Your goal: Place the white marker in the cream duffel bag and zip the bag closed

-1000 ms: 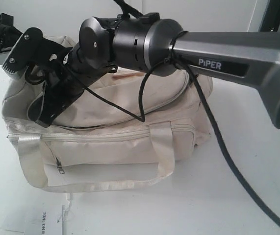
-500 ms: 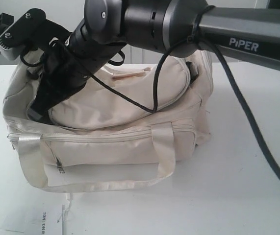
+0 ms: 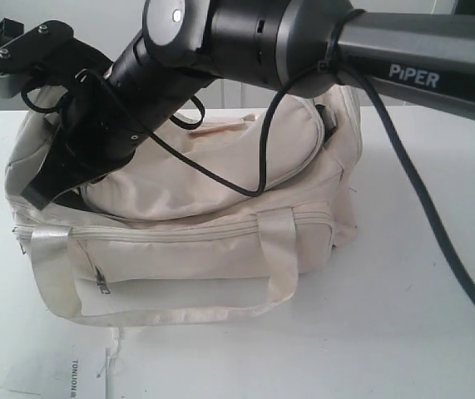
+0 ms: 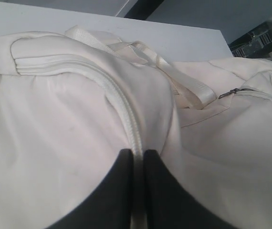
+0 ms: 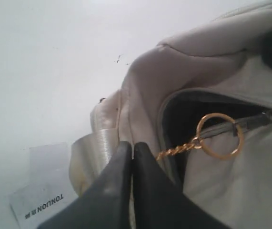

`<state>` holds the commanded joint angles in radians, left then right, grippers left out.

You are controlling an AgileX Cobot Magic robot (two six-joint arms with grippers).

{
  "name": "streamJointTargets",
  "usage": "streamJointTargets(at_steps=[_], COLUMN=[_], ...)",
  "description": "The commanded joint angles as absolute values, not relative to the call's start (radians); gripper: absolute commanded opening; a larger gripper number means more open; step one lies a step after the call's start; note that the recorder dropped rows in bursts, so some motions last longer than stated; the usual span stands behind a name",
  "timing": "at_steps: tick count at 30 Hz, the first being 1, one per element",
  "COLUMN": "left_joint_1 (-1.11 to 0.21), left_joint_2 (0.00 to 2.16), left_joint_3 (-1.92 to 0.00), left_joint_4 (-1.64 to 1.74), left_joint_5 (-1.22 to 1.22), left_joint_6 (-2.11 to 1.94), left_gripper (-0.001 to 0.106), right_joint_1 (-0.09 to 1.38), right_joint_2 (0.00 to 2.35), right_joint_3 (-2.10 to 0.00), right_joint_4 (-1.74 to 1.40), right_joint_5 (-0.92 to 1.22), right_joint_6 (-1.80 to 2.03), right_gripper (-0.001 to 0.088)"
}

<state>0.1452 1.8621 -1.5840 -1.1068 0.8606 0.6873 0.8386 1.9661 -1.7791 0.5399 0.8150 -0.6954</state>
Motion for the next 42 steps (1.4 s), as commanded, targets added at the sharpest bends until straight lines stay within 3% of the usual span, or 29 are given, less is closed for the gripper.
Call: streamJointTargets(at_steps=[9,14,16,17,19,27,36,37,40,42], left_joint_1=[0.145,0.145,0.145,0.145,0.145,0.145,0.145,0.145,0.145,0.145], left_joint_2=[1.862,1.862,1.862,1.862,1.862,1.862,1.862,1.862,1.862,1.862], left_joint_3=[-1.584,-1.584,-1.584,-1.584,-1.584,-1.584,-1.584,-1.584,-1.584,-1.584], left_joint_4=[-1.107,-1.107,-1.107,-1.107,-1.107,-1.107,-1.107,-1.107,-1.107,-1.107], left_joint_5=[0.859,0.863,0.863,0.863,0.863,0.867,0.875,0.875,0.875,0.875], left_joint_6=[0.687,0.694,0.7,0.712,0.713,0.732,0.737,0.737,0.737,0.737], left_gripper=[0.0,0.0,0.0,0.0,0.0,0.0,0.0,0.0,0.0,0.0], right_joint_1=[0.854,0.854,0.854,0.854,0.854,0.829,0.818,0.818,0.818,0.818], right_joint_2=[1.966,1.978,2.002,2.026,2.069,2.162,2.211,2.213,2.213,2.206], right_joint_3=[-1.779,-1.779,-1.779,-1.779,-1.779,-1.779,-1.781,-1.781,-1.781,-1.781], right_joint_4=[0.562,0.369,0.368,0.373,0.373,0.429,0.455,0.455,0.455,0.455], right_joint_5=[0.842,0.681,0.568,0.503,0.458,0.382,0.26,0.25,0.251,0.265], right_joint_6=[-0.713,-0.513,-0.48,-0.389,-0.185,-0.045,-0.039,-0.038,-0.038,-0.045], right_gripper=[0.0,0.0027,0.0211,0.0365,0.0451,0.0447,0.0382,0.0348,0.0054,0.0])
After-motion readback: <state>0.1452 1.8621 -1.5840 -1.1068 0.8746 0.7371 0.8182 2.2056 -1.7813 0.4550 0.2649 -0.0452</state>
